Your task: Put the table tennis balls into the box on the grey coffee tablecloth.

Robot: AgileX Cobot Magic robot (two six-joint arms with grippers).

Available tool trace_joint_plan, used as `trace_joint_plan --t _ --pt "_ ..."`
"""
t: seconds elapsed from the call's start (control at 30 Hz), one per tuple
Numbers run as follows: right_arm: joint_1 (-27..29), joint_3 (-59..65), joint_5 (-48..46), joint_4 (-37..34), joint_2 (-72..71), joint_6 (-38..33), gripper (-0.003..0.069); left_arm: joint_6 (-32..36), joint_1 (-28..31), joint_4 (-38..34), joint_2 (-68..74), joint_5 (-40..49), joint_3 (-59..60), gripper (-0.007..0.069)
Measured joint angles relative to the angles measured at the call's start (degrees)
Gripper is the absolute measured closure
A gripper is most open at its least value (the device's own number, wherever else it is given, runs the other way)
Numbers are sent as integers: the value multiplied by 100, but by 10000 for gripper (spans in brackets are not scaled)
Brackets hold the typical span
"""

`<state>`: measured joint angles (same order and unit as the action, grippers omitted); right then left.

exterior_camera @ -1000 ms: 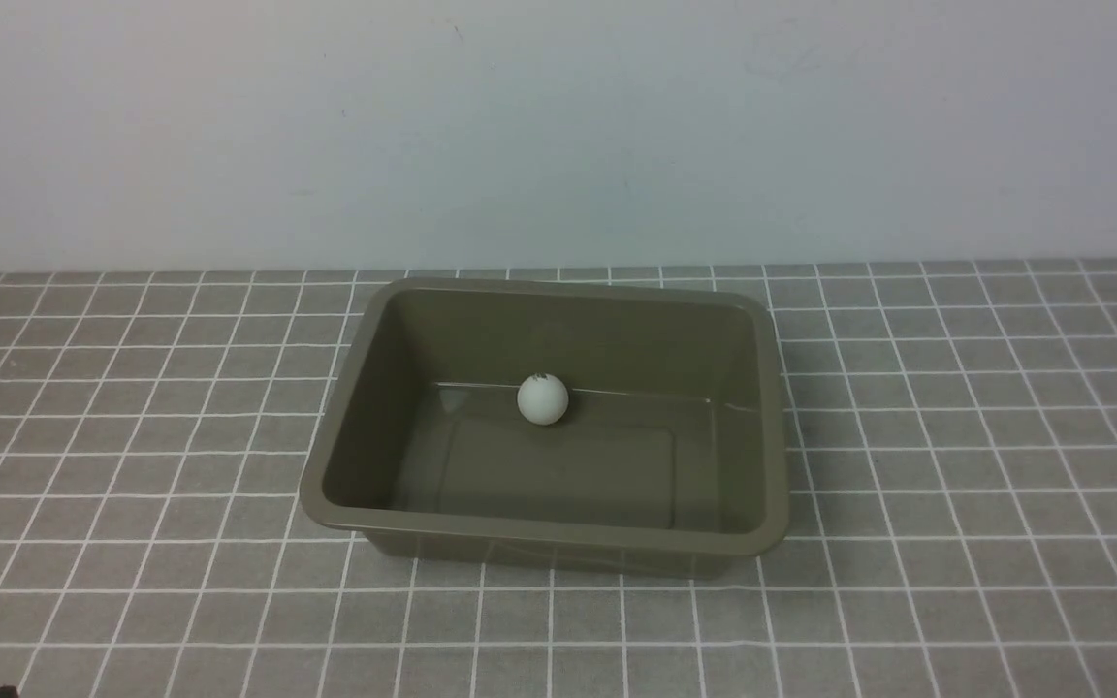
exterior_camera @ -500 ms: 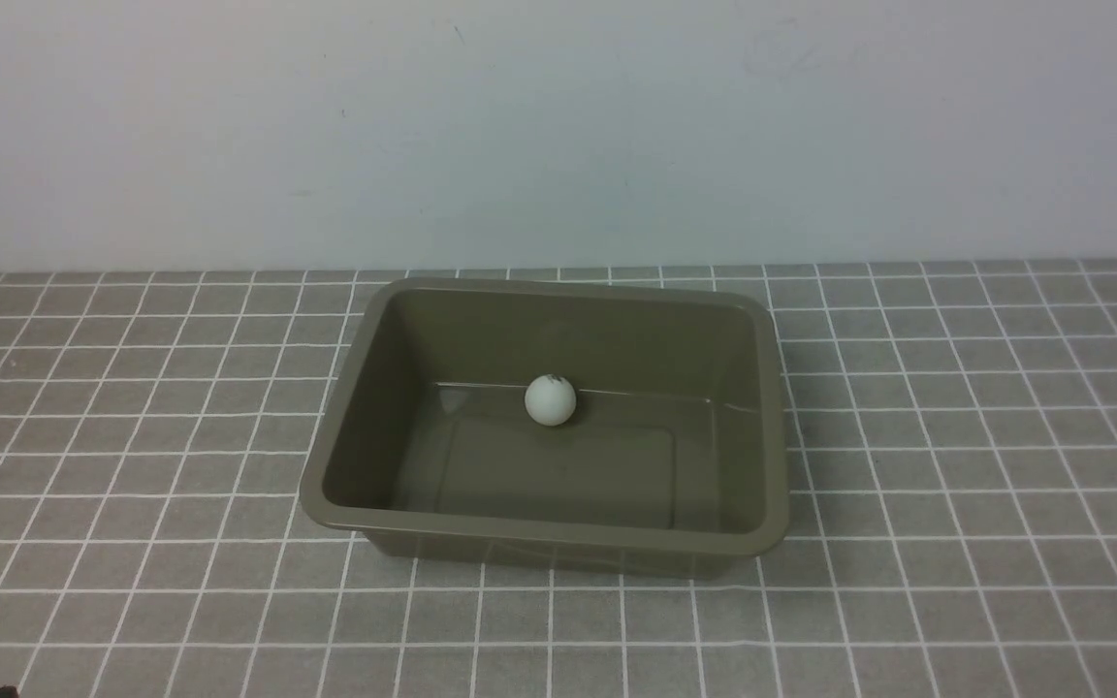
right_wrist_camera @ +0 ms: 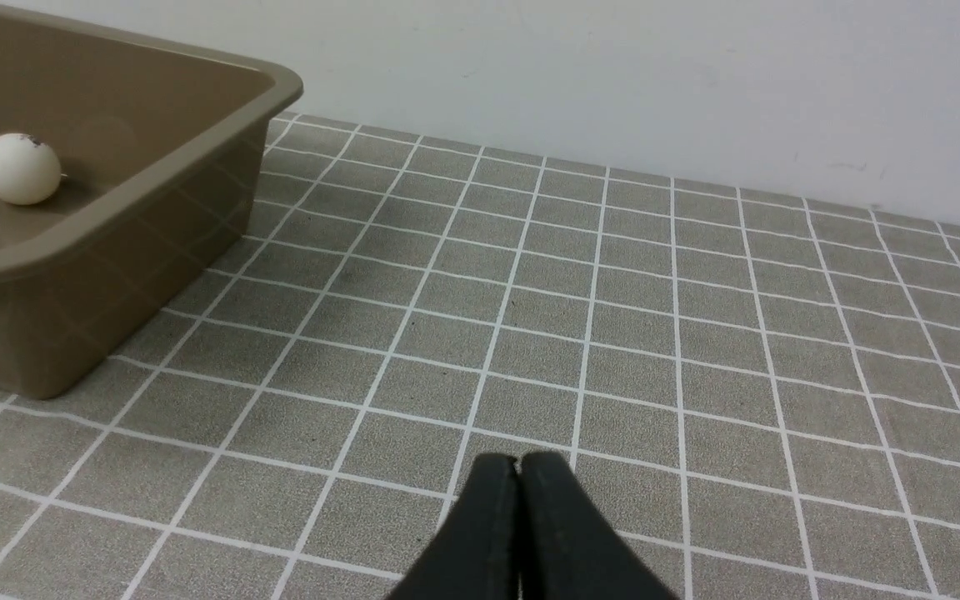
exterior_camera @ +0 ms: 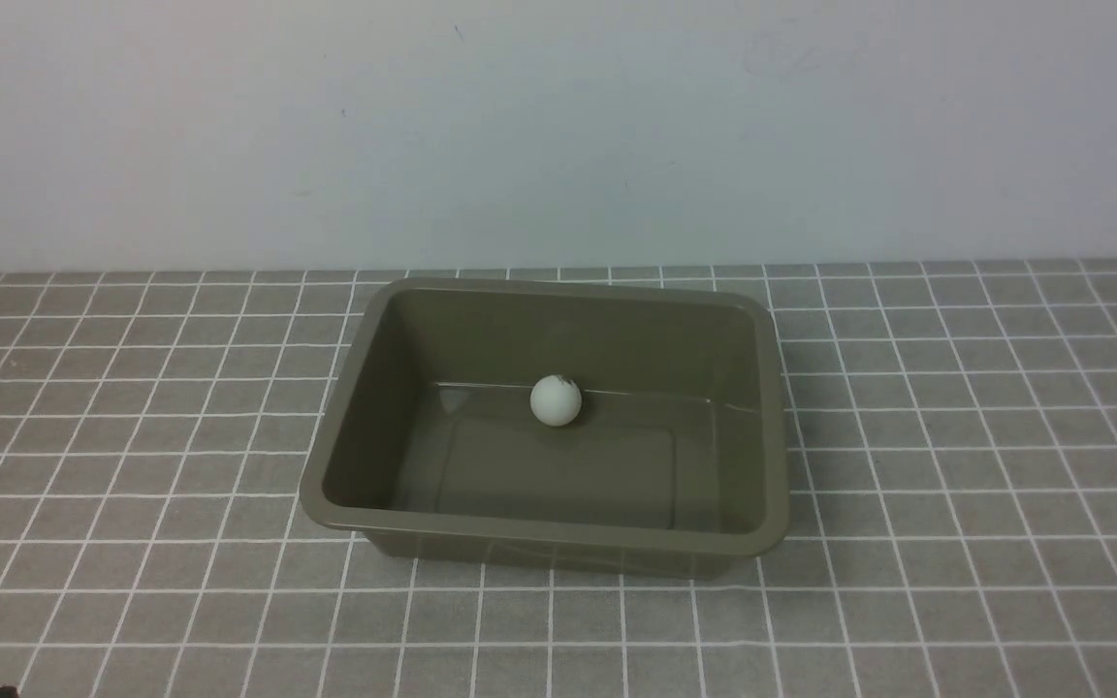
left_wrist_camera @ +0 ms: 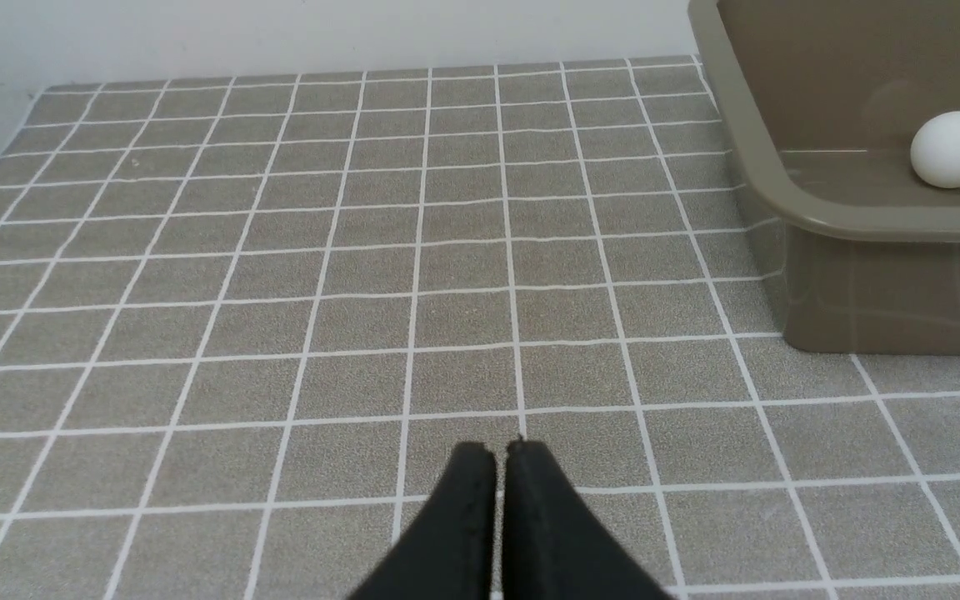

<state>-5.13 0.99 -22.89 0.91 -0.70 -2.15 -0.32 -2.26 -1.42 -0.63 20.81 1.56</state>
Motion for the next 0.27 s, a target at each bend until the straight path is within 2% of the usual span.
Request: trace_joint_plan --t 0.27 --pt "0 0 0 0 0 -2 669 0 0 0 0 0 0 625"
